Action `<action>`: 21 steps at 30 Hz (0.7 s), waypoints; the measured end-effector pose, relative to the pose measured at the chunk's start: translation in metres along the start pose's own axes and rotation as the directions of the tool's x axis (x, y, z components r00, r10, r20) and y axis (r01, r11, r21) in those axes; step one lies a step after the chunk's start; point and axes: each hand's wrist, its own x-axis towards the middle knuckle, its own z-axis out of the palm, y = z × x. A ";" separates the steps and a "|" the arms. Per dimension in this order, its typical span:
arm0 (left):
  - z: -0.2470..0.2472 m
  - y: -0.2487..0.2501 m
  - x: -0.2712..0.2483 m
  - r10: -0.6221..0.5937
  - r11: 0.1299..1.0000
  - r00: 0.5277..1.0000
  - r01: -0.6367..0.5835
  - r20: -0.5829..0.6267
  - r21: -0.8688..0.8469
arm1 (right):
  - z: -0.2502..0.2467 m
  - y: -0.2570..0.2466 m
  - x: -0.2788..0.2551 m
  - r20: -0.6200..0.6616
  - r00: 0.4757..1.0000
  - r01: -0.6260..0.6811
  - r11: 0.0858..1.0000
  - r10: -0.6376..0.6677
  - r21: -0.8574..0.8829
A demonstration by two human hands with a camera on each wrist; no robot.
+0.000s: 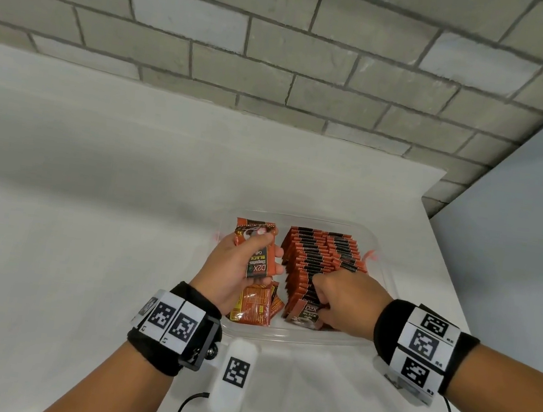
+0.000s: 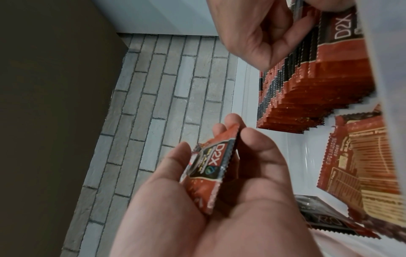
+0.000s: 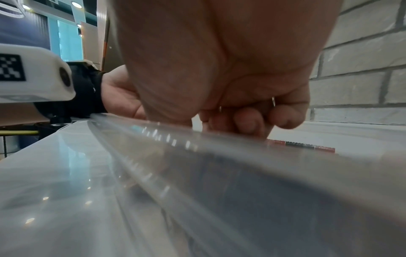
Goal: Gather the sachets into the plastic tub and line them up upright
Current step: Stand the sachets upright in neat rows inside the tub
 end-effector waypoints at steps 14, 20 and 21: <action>0.001 0.004 -0.005 -0.034 0.999 0.998 0.033 0.049 0.028 | -0.022 0.016 -0.014 -0.303 0.944 0.090 0.776 0.134 0.624; 0.016 0.001 -0.006 0.036 0.988 0.993 -0.052 0.111 0.143 | -0.028 -0.002 -0.013 -0.334 0.924 0.200 0.512 0.184 0.835; 0.018 0.001 -0.007 0.044 0.989 0.993 -0.059 0.108 0.139 | -0.028 -0.004 -0.013 -0.336 0.922 0.207 0.486 0.193 0.849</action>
